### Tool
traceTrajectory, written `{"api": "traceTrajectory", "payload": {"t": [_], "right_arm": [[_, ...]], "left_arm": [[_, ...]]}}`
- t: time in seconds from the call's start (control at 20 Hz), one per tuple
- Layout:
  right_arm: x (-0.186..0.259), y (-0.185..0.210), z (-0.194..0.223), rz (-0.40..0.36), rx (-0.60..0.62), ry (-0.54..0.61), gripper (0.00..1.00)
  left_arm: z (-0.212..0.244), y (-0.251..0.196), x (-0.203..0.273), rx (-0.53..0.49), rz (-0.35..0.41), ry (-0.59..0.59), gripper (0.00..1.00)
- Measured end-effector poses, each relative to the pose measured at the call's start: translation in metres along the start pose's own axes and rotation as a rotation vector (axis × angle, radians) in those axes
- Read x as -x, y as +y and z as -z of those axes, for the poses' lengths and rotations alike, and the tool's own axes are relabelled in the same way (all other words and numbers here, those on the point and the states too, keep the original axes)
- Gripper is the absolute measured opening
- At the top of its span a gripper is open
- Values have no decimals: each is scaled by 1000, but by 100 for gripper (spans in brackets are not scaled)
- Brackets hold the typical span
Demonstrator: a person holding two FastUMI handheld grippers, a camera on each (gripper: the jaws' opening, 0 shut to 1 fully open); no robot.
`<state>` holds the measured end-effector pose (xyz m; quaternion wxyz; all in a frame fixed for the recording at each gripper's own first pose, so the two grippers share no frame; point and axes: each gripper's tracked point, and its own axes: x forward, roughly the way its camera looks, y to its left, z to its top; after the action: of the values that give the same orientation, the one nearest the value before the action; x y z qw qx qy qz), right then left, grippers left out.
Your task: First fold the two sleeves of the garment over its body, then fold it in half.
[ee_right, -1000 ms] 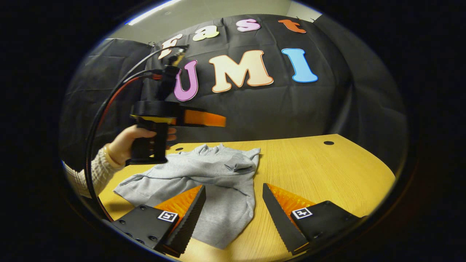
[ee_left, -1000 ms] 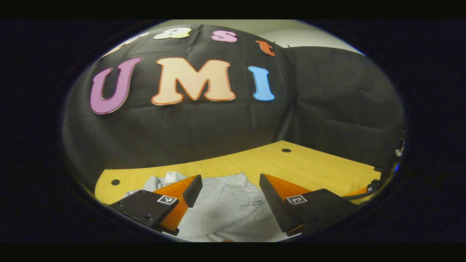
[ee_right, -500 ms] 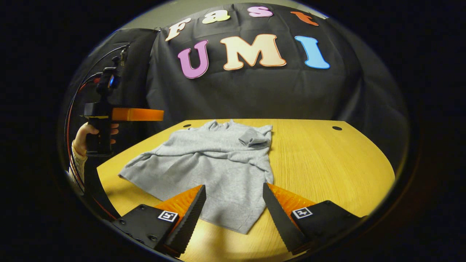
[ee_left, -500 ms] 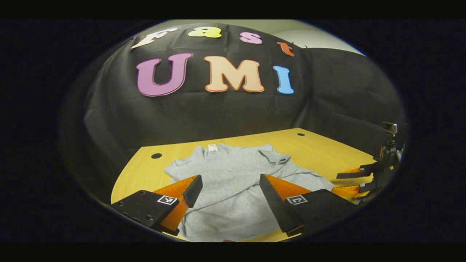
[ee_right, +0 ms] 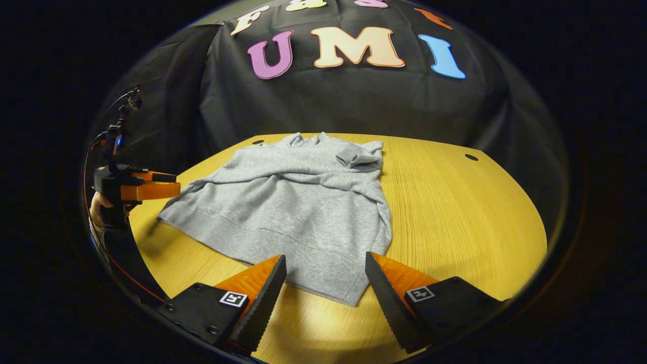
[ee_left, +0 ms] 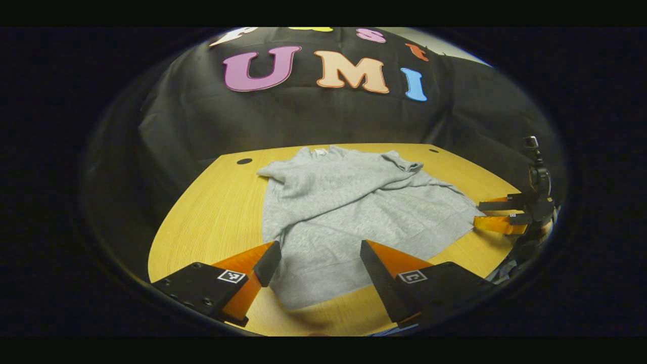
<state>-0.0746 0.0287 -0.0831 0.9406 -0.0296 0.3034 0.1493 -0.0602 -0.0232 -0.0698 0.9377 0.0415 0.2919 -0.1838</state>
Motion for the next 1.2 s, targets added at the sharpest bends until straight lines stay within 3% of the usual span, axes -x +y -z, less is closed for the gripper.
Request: {"api": "traceTrajectory", "payload": {"t": [0.2, 0.25, 0.35, 0.45, 0.5, 0.6, 0.65, 0.7, 0.75, 0.9, 0.95, 1.05, 1.1, 1.15, 1.2], "right_arm": [[0, 0, 4, 4, 8, 13, 98], [0, 0, 5, 4, 8, 15, 94], [-1, 0, 4, 3, 11, 15, 98], [-2, 0, 4, 3, 14, 14, 98], [-2, 0, 5, 3, 13, 15, 94], [-1, 1, 4, 1, 13, 17, 98], [-2, 1, 4, 2, 13, 17, 94], [-2, 2, 4, 2, 15, 18, 98], [-1, 1, 4, 5, 16, 19, 94], [-3, 3, 6, -1, 11, 24, 94], [-2, 4, 5, -4, 5, 21, 92], [-5, 6, 6, -8, -5, 18, 72], [-4, 8, 6, -11, -4, 21, 60], [-3, 10, 5, -21, -15, 23, 59], [-4, 11, 7, -30, -26, 24, 51]], "left_arm": [[27, 7, 6, 0, -35, 45, 93], [34, 7, 6, -3, -40, 62, 93], [41, 11, 6, -15, -56, 75, 94], [44, 11, 4, -16, -67, 82, 94], [47, 12, 3, -19, -73, 91, 94], [50, 14, 3, -18, -83, 101, 96], [49, 14, 0, -12, -84, 97, 98], [51, 13, 0, -4, -82, 105, 97], [50, 13, 1, 5, -82, 97, 97], [51, 13, 1, 22, -84, 91, 95], [53, 11, 1, 21, -82, 92, 94], [51, 7, -1, 21, -72, 83, 86], [50, 5, -2, 17, -68, 76, 75], [50, 4, -3, 12, -65, 73, 70], [49, 3, -3, 12, -64, 70, 59]]}}
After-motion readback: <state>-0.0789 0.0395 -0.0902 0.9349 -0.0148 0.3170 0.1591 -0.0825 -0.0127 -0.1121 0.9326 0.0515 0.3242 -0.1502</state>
